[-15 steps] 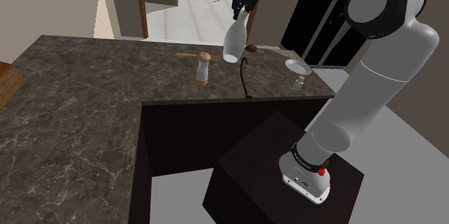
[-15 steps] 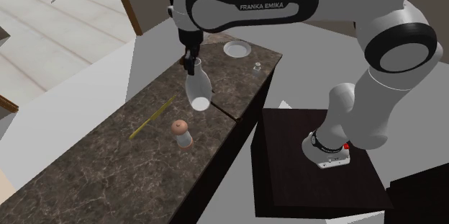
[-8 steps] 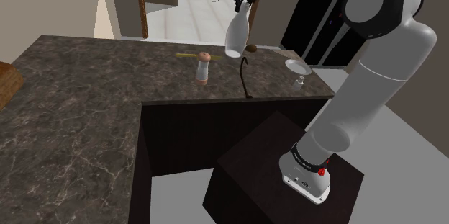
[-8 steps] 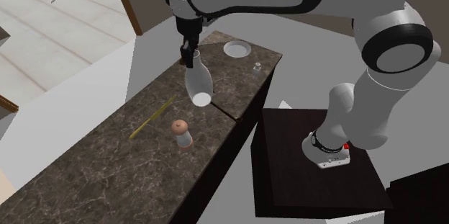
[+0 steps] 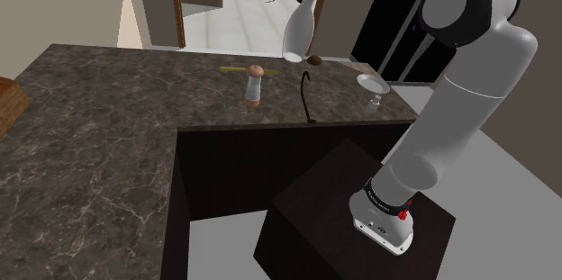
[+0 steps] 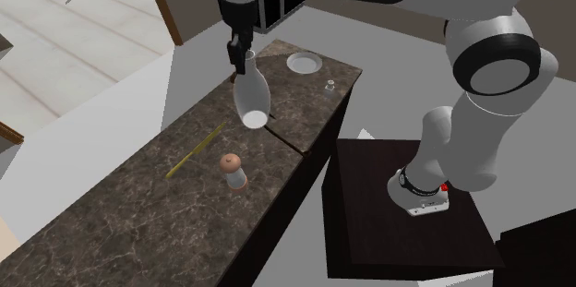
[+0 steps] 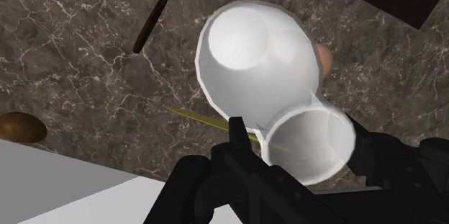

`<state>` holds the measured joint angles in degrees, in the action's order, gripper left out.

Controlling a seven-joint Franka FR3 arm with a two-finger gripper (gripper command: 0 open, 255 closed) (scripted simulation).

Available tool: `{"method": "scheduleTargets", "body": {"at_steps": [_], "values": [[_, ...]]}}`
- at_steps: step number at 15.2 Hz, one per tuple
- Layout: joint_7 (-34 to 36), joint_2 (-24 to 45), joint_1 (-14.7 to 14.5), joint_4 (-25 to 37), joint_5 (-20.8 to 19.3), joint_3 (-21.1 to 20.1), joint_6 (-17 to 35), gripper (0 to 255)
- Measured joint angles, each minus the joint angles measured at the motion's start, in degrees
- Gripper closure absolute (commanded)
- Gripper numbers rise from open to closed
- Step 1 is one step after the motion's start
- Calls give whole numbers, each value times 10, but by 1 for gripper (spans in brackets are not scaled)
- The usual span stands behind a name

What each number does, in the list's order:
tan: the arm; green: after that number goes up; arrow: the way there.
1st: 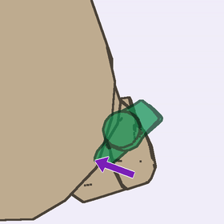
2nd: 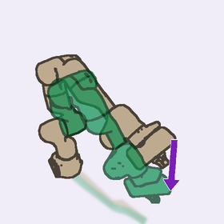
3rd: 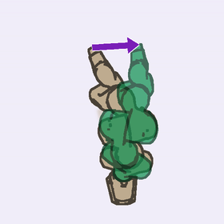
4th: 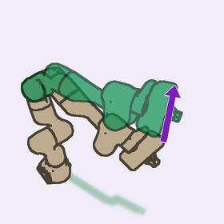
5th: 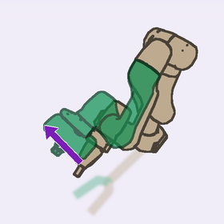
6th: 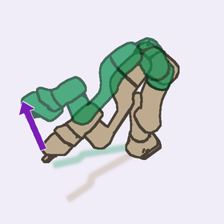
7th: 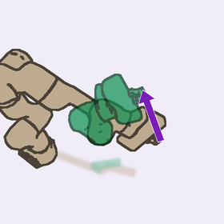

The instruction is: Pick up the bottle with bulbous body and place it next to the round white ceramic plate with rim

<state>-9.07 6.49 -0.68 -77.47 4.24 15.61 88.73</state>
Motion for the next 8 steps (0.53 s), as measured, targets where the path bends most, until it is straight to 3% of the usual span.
{"method": "scheduleTargets", "body": {"at_steps": [8], "values": [[-2, 39, 9, 120, 13, 3, -83, 255]]}}
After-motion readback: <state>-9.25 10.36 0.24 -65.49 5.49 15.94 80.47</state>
